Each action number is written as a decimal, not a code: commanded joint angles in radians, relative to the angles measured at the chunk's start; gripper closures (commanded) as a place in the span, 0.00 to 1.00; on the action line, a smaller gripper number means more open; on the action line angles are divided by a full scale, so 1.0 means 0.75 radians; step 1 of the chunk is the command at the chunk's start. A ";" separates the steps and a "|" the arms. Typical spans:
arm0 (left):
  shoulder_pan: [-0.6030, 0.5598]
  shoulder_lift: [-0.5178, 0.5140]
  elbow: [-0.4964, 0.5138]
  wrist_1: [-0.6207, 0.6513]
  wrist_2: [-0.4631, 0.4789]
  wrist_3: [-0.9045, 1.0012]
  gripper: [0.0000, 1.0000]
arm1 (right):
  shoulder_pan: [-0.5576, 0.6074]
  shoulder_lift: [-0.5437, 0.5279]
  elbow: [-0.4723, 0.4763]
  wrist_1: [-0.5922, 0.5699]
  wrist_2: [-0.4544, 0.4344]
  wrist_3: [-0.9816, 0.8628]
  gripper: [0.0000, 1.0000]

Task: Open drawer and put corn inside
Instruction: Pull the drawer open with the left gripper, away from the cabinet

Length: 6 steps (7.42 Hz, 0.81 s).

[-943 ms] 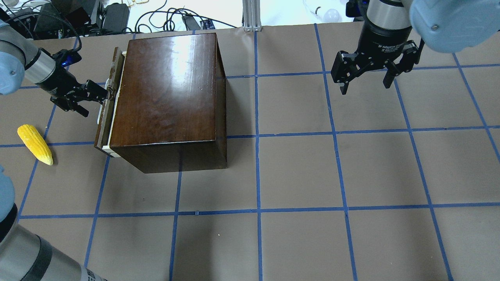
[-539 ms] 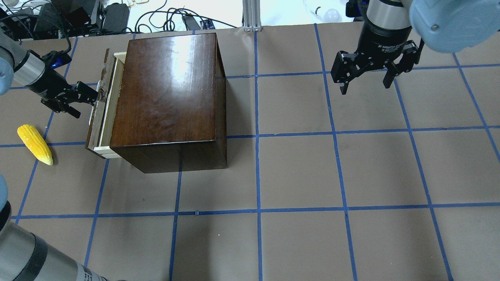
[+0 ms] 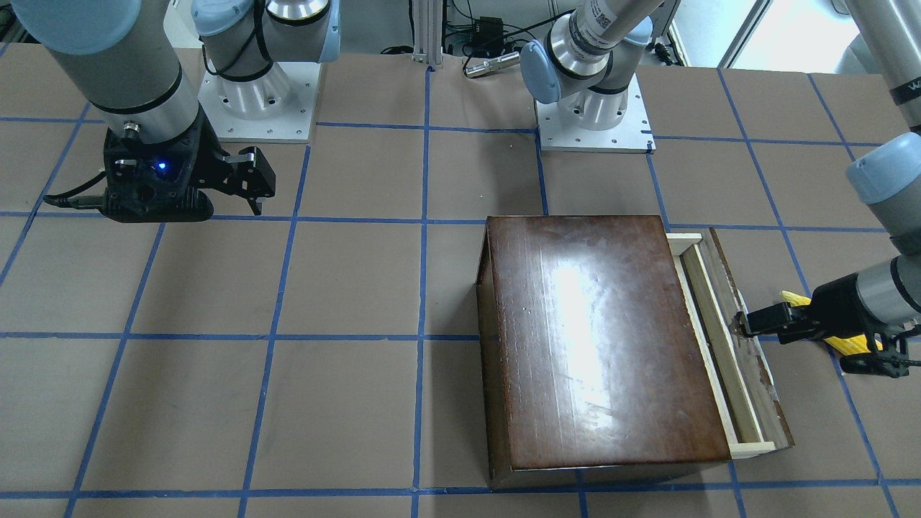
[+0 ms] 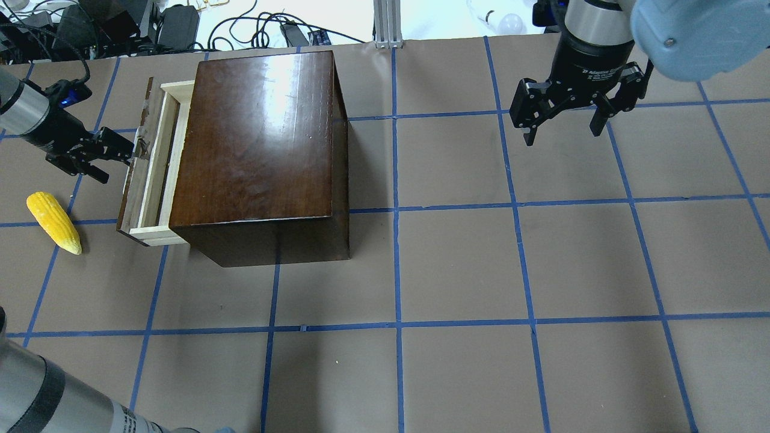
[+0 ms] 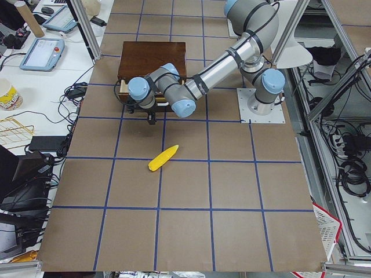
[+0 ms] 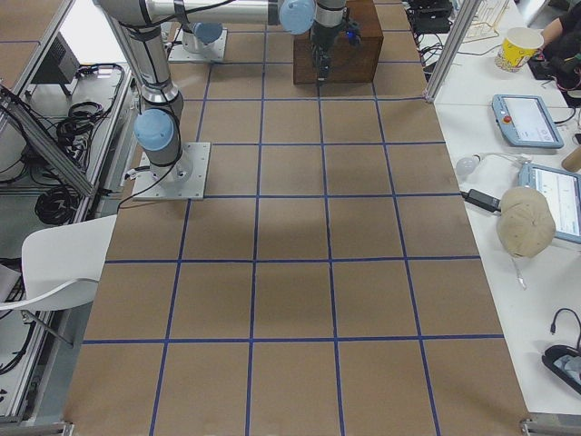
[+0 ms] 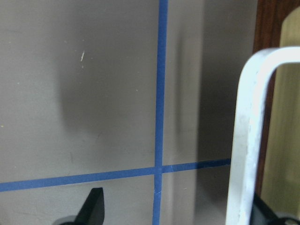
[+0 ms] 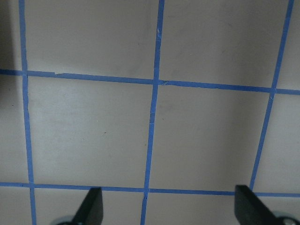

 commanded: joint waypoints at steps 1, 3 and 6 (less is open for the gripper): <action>0.017 0.000 0.003 0.000 -0.002 0.014 0.00 | 0.001 0.000 0.000 0.000 0.000 0.000 0.00; 0.017 0.010 0.009 0.000 0.000 0.014 0.00 | -0.001 0.000 0.000 0.000 0.000 0.000 0.00; 0.015 0.053 0.077 -0.031 0.018 0.012 0.00 | -0.001 0.000 0.000 0.000 0.000 0.000 0.00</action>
